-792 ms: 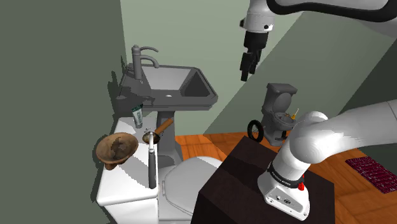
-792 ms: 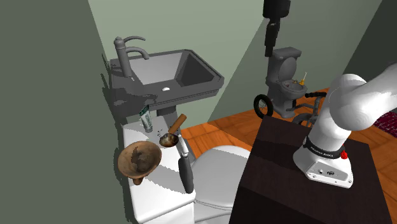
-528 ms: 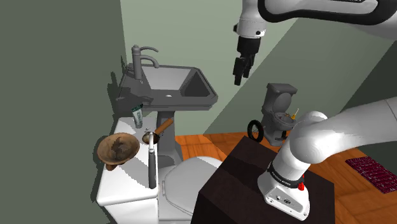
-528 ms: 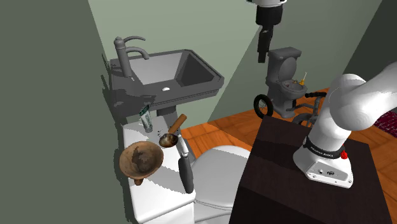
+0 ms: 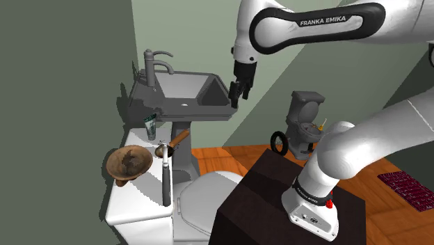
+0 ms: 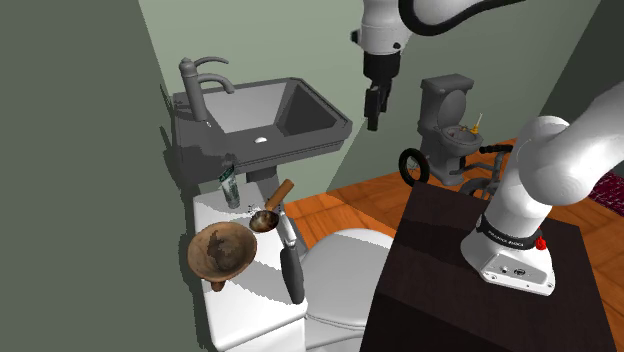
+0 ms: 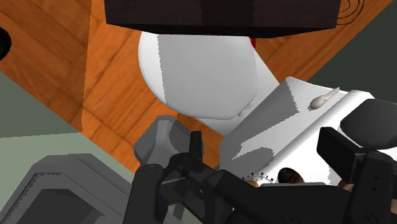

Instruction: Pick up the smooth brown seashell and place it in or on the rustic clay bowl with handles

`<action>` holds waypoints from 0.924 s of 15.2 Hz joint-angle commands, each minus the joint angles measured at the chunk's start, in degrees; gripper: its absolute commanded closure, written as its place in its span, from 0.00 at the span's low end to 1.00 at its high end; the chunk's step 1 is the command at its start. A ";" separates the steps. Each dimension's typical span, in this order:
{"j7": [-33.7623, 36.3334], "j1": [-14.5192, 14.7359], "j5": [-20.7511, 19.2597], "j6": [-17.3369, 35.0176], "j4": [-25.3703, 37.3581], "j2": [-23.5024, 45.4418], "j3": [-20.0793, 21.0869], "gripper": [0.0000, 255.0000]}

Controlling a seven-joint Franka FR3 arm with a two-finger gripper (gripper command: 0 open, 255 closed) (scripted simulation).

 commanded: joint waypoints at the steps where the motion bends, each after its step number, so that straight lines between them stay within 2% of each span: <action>1: 1.12 0.27 0.40 3.54 0.01 2.99 0.94 0.00; 8: 5.32 0.84 0.32 15.86 1.90 15.87 4.22 0.00; 14: 9.66 1.24 -1.96 24.49 6.70 28.34 6.53 0.00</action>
